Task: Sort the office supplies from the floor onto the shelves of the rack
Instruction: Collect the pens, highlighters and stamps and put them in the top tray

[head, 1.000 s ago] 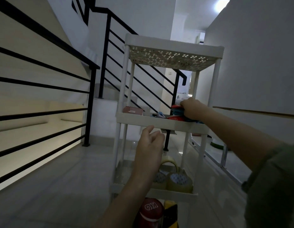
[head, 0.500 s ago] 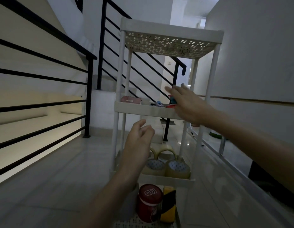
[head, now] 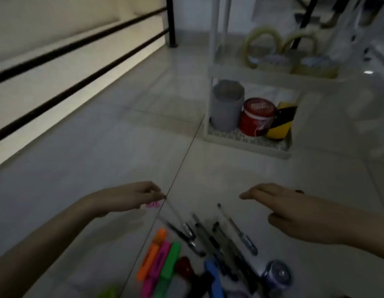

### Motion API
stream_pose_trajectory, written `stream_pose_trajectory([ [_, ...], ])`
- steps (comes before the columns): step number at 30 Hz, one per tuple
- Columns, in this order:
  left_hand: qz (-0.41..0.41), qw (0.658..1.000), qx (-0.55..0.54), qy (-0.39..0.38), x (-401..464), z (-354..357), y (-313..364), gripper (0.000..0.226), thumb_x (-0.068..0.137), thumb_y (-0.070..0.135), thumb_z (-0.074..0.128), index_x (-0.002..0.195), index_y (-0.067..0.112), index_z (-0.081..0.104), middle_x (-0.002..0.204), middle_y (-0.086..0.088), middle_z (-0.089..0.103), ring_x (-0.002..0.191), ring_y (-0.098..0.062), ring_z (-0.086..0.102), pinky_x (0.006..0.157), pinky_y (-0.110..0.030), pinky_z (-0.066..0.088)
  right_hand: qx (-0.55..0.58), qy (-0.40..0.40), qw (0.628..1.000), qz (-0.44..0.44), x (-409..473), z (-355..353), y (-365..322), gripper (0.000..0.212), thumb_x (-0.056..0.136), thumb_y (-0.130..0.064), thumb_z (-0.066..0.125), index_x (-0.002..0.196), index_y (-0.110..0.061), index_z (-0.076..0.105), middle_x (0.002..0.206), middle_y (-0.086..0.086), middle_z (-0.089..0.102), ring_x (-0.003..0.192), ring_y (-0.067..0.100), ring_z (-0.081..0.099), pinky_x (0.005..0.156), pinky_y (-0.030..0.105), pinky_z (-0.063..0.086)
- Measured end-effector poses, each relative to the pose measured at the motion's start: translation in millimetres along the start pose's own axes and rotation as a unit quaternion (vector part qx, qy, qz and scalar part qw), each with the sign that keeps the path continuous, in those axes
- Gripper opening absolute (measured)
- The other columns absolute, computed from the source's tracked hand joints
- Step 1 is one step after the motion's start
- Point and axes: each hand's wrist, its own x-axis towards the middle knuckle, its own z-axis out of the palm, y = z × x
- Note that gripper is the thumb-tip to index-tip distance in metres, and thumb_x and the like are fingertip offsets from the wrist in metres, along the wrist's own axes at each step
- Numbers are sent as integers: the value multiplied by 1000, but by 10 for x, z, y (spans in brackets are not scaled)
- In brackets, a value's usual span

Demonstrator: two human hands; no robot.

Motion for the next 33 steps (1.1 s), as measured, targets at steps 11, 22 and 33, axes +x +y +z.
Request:
stream_pose_trajectory([
  [11,-94,950,277,106,216,1263,-637,111,80,79,17,132,-17,30,132,-27,40,120,-38,48,96,-39,43,-16,-63,998,23,309,917,-63,47,100,-15,30,145,-25,20,137,2,35,122,18,37,96,27,39],
  [22,-92,955,277,57,378,1501,-679,94,80,61,55,138,-2,17,134,-15,29,123,-28,36,104,-31,32,-31,-35,997,58,310,1093,33,53,98,-17,32,147,-24,13,138,0,35,122,17,36,97,27,40],
  [33,2,974,145,172,479,1477,-719,79,89,37,56,142,-5,15,132,-18,37,119,-27,45,101,-28,36,93,15,978,189,566,1375,65,113,81,-57,58,146,-7,-20,149,13,14,138,35,13,110,41,29],
])
